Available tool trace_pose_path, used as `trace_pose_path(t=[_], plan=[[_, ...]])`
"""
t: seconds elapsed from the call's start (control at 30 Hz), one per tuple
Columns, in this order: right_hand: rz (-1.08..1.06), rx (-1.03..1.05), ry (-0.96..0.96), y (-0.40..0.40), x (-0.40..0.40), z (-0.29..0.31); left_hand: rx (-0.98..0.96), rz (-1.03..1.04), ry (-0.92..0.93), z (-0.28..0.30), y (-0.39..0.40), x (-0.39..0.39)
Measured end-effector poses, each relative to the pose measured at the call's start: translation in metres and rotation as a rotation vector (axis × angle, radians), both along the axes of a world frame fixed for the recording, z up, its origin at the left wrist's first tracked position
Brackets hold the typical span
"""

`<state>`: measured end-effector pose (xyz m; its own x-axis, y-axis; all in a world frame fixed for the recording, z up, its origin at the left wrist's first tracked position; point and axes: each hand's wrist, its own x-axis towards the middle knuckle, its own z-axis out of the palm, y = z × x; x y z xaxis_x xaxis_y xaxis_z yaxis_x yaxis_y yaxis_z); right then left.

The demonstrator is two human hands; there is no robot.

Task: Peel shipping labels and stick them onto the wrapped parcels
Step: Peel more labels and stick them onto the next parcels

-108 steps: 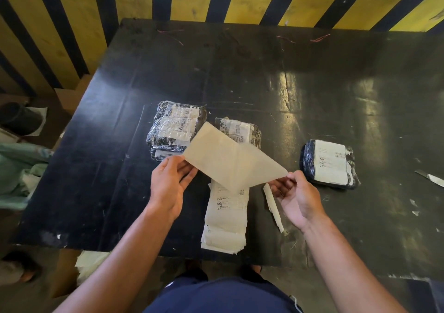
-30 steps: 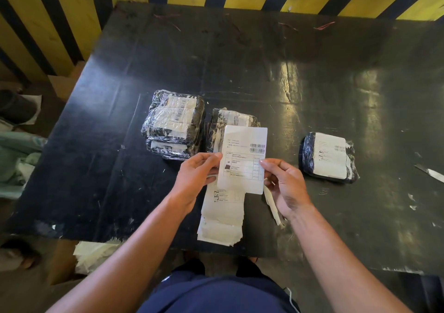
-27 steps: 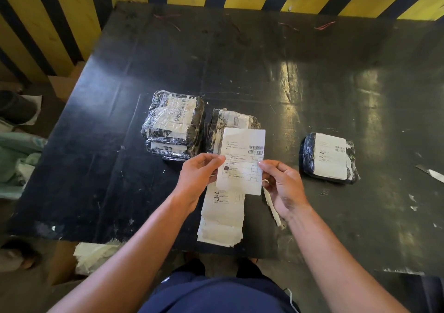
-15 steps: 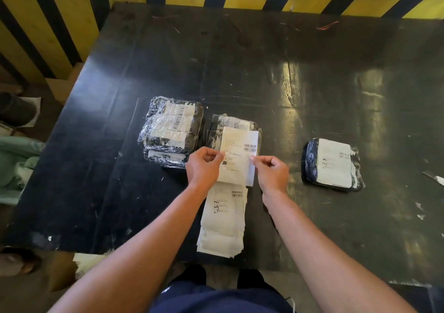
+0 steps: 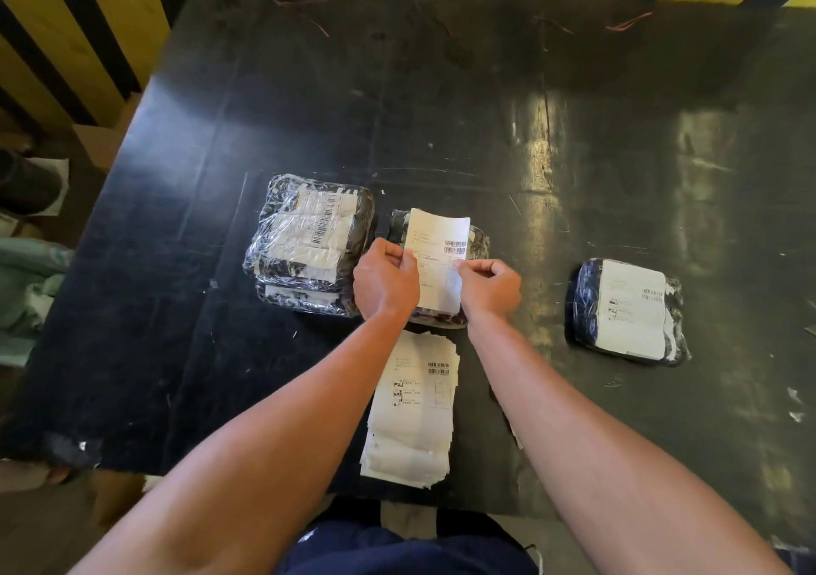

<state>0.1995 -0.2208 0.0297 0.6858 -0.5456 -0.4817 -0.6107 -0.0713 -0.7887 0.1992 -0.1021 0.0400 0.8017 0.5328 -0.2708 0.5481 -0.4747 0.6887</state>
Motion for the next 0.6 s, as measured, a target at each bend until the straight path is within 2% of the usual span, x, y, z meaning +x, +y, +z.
trace_pose_path(t=[0.6], plan=[[0.141,-0.225,0.064,-0.0035,0.0023,-0.0054,0.139,-0.126,0.044,-0.0040,0.0019,-0.0024]])
